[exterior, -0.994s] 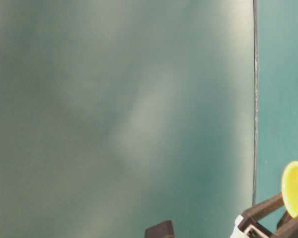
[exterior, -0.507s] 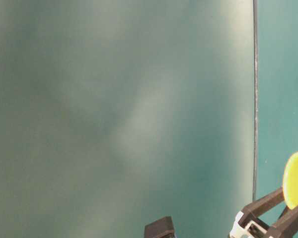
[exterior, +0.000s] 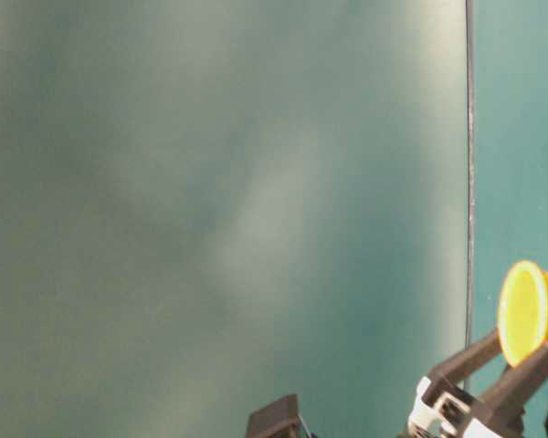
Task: Move the cup to the right with left arm.
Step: 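Lift the cup and carry it right past the tape square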
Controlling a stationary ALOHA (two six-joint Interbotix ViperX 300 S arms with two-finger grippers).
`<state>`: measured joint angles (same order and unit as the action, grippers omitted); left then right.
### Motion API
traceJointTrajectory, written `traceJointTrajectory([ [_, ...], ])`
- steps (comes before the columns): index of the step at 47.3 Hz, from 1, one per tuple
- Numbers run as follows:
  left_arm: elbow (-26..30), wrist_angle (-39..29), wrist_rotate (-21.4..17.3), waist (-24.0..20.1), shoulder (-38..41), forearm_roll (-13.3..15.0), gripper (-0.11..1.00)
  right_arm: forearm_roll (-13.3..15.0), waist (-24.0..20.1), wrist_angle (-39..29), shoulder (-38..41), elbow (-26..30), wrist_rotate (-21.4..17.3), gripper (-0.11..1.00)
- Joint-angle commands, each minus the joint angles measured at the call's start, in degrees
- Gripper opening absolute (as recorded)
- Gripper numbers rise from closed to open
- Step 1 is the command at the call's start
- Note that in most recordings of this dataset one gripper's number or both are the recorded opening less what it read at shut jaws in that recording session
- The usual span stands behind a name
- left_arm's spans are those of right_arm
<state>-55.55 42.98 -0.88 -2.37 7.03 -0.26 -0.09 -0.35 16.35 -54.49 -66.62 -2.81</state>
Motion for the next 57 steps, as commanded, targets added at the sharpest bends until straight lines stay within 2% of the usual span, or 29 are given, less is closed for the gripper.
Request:
traceJointTrajectory([
  [1, 2.02, 0.62, 0.09, -0.09, -1.23, -0.09, 0.66, -0.09, -0.09, 0.18, 0.35, 1.76, 0.00, 0.00],
  [24, 9.40, -1.23, 0.09, -0.09, 0.79, -0.09, 0.66, -0.09, 0.00, 0.18, 0.35, 1.85, 0.00, 0.00],
  [57, 27.33, -11.07, -0.79, 0.00, 9.05, -0.79, 0.66, -0.09, -0.09, 0.18, 0.35, 1.85, 0.00, 0.00],
])
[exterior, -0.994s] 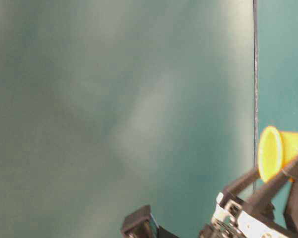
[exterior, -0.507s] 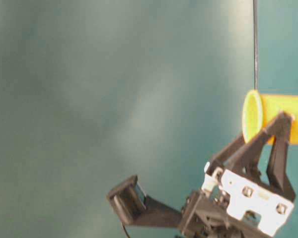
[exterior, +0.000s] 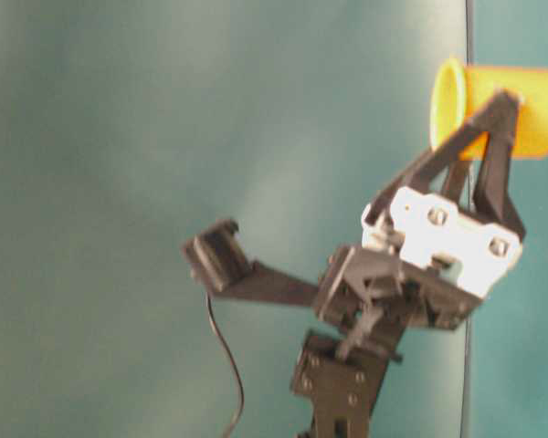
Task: Move the cup to the right with left arm.
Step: 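Lift the cup and carry it right past the tape square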
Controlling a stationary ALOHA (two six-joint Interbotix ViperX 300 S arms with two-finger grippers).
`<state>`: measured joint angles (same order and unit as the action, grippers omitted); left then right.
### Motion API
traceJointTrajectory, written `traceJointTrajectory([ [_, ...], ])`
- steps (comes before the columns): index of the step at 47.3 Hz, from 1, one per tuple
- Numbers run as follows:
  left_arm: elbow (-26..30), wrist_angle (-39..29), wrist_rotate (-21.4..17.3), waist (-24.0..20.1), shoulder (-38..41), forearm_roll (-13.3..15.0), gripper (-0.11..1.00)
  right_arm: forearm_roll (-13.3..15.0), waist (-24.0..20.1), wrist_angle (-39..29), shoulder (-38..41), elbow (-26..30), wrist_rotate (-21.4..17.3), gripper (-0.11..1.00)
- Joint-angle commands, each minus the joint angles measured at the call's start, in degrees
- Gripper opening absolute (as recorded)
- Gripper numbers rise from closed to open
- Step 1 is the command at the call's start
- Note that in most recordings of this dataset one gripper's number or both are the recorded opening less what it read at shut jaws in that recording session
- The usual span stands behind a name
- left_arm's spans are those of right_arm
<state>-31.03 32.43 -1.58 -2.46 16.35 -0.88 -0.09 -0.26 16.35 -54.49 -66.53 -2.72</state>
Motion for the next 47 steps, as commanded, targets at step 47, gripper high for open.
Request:
traceJointTrajectory([
  [47, 27.25, -9.84, -0.18, 0.09, 14.06, -0.18, 0.66, 0.09, -0.18, 0.26, 0.26, 1.93, 0.00, 0.00],
])
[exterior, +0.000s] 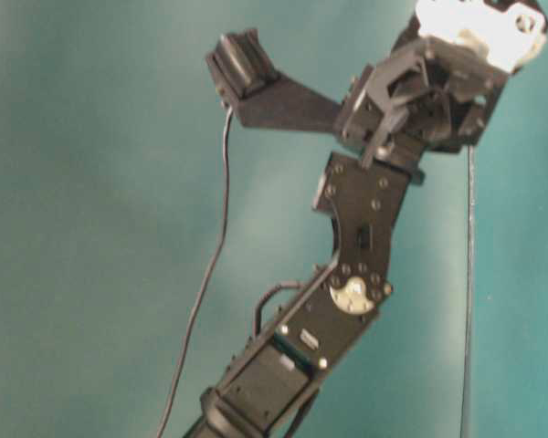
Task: Move the cup to the right with left arm.
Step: 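Lift the cup and carry it right past the tape square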
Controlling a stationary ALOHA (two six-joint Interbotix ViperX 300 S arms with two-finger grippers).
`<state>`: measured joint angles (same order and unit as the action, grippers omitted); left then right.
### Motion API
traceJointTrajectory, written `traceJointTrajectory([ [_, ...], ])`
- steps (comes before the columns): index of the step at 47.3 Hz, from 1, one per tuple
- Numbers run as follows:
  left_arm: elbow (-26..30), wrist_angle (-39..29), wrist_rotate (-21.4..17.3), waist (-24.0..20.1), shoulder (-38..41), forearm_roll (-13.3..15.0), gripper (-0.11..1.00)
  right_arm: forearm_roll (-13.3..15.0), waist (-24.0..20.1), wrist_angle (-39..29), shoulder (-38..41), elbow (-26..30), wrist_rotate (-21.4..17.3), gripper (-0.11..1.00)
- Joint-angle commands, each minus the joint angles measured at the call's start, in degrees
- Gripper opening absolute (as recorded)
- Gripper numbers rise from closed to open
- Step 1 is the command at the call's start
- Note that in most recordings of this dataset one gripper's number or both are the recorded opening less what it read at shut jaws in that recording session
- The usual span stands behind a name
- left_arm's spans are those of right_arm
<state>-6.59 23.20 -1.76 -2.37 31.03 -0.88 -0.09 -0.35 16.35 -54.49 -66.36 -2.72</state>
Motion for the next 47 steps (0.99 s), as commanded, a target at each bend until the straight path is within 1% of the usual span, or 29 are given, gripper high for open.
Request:
traceJointTrajectory([
  [1, 3.52, -0.97, 0.00, 0.00, -0.18, -0.18, 0.66, 0.09, 0.00, 0.18, 0.35, 1.76, 0.09, 0.00],
  [18, 11.69, -4.22, 0.00, 0.00, 4.13, -0.18, 0.66, 0.09, 0.00, 0.26, 0.35, 1.76, 0.09, 0.00],
  [23, 13.27, -5.19, 0.00, -0.09, 4.75, -0.18, 0.66, 0.09, -0.09, 0.18, 0.26, 1.76, 0.09, 0.00],
  [47, 13.97, -5.98, 0.00, -0.09, 5.19, -0.18, 0.66, 0.18, 0.00, 0.18, 0.35, 1.76, 0.18, 0.00],
])
